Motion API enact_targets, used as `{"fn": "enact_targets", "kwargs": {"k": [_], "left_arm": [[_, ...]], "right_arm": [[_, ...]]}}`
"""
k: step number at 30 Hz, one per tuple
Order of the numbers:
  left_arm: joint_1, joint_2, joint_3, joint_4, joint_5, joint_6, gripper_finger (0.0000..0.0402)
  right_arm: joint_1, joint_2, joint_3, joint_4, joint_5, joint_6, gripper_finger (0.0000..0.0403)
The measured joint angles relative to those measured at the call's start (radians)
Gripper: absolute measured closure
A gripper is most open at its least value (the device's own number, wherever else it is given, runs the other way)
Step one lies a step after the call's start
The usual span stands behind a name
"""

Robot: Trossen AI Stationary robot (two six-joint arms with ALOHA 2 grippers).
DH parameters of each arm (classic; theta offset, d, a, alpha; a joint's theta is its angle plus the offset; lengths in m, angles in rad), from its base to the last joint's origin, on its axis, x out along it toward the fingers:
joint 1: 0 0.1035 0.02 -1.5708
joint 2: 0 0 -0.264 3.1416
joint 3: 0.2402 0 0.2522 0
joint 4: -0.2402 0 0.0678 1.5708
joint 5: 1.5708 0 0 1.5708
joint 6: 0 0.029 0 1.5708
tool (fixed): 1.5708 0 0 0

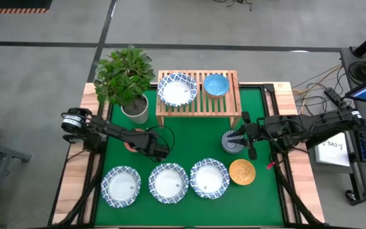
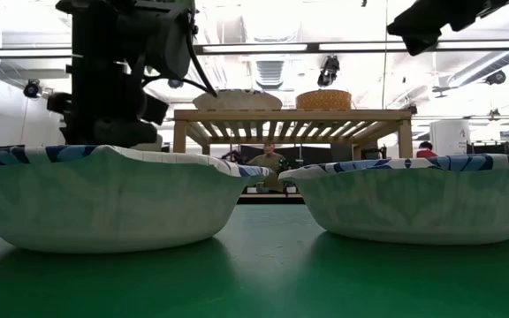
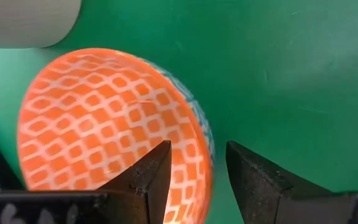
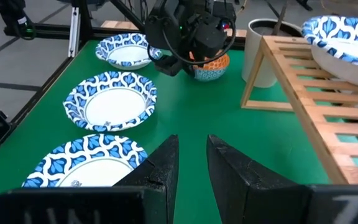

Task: Place and stack bowls onto a shelf
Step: Stack the orange bowl on top of the light blue bowl on the shelf

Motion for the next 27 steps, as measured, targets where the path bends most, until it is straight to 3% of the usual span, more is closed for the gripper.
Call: {"fn": "enact_targets", "kwargs": {"k": [6, 15, 27], "left_arm": [[-0.004, 0.0, -0.003, 0.037, -0.007, -0.01, 0.0287], [-0.017, 0.001, -0.003, 0.052, -0.016, -0.03, 0.0392], [-0.07, 0.001, 0.028, 0.053, -0.017, -0.034, 0.0396]], "right_arm": [[0.005, 0.0, 0.0, -0.017, -0.001, 0.018, 0.033], [0.009, 0.002, -0.003, -0.02, -0.001, 0.008, 0.033], [0.009, 0.002, -0.003, -0.018, 0.0, 0.002, 0.033]]}}
